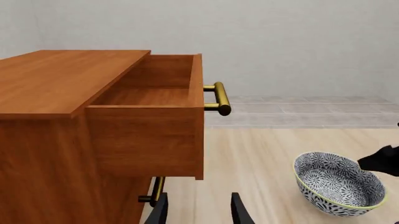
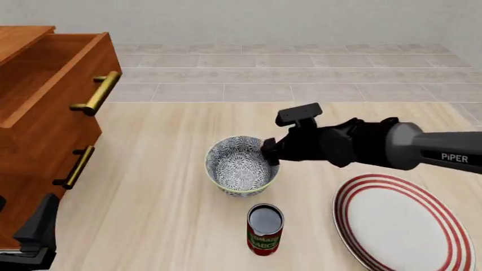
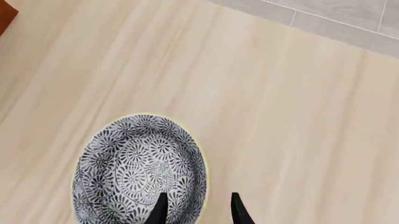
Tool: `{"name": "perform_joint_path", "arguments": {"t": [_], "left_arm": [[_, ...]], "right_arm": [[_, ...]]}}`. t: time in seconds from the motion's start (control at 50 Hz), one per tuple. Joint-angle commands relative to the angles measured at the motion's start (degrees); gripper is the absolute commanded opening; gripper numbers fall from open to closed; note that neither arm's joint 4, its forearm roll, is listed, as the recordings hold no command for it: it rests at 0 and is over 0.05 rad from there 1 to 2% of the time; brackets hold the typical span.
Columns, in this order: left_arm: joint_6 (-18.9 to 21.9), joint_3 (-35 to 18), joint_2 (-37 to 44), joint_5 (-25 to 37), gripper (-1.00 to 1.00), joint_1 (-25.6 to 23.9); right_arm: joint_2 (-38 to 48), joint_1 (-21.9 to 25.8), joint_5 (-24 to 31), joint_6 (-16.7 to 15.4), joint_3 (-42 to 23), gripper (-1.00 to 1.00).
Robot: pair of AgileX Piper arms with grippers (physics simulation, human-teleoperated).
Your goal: Put the bowl on the plate.
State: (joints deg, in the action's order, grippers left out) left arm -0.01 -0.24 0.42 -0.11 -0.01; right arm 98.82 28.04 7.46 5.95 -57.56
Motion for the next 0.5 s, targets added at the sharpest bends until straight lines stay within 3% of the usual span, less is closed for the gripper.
{"name": "perform_joint_path", "arguments": {"t": [0.02, 0.5], "left_arm": [[0.0, 0.0, 0.0, 0.0, 1.00, 0.0], [0.0, 0.0, 0.0, 0.0, 1.00, 0.0]], "right_arm": [[3.5, 0.5, -1.1, 0.9, 0.1, 1.00], [8.6, 1.8, -2.6, 2.1, -0.1, 1.00]]}}
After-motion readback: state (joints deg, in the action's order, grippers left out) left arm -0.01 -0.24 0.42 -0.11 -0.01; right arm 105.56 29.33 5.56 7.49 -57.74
